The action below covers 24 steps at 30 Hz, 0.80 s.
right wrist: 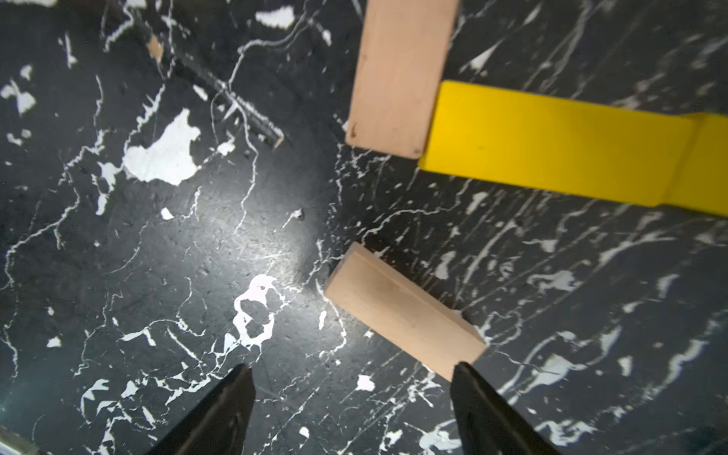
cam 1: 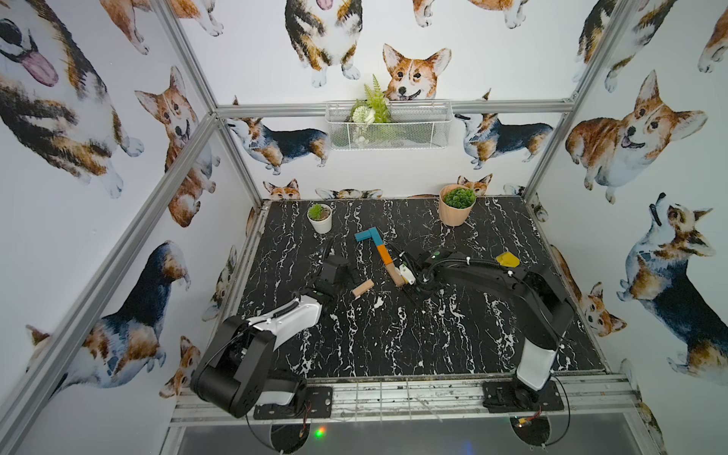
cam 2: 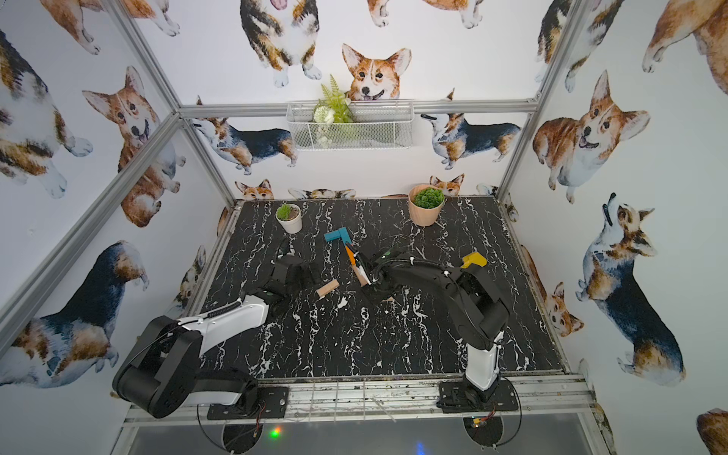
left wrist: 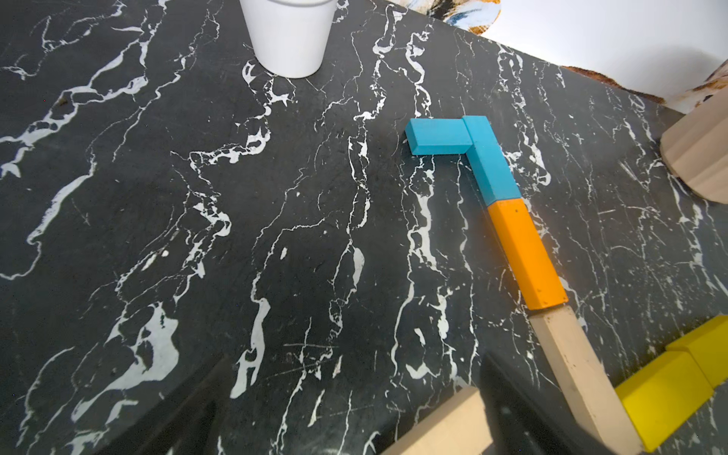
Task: Assemble a giraffe with building blocks
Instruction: Pick up the building block from the center of the board.
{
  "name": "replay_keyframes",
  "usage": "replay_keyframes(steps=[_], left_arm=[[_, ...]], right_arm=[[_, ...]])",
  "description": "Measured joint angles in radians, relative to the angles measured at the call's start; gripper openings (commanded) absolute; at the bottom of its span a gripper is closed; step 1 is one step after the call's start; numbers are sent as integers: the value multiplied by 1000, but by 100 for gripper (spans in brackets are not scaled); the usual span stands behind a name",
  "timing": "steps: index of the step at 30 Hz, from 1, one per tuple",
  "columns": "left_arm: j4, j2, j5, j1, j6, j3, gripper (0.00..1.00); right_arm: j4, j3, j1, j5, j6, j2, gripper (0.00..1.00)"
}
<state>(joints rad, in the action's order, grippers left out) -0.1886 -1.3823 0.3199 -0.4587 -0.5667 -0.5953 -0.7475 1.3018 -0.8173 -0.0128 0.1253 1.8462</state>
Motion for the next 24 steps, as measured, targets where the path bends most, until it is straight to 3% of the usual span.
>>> replay_keyframes(steps=[8,14,17,24], left_arm=[[-7,1,-8,0,7,5,100],[-14,2,-11,0,10,7,100],[-21,5,-11,0,14,8,100],[-25,10,-11,0,17,12,100]], right_arm=[[2,-10,0,63,-40,42,100],[10,6,1,83,-49,92,95],[12,19,2,70,-50,107,83],[24,23,6,42,-46,113,35]])
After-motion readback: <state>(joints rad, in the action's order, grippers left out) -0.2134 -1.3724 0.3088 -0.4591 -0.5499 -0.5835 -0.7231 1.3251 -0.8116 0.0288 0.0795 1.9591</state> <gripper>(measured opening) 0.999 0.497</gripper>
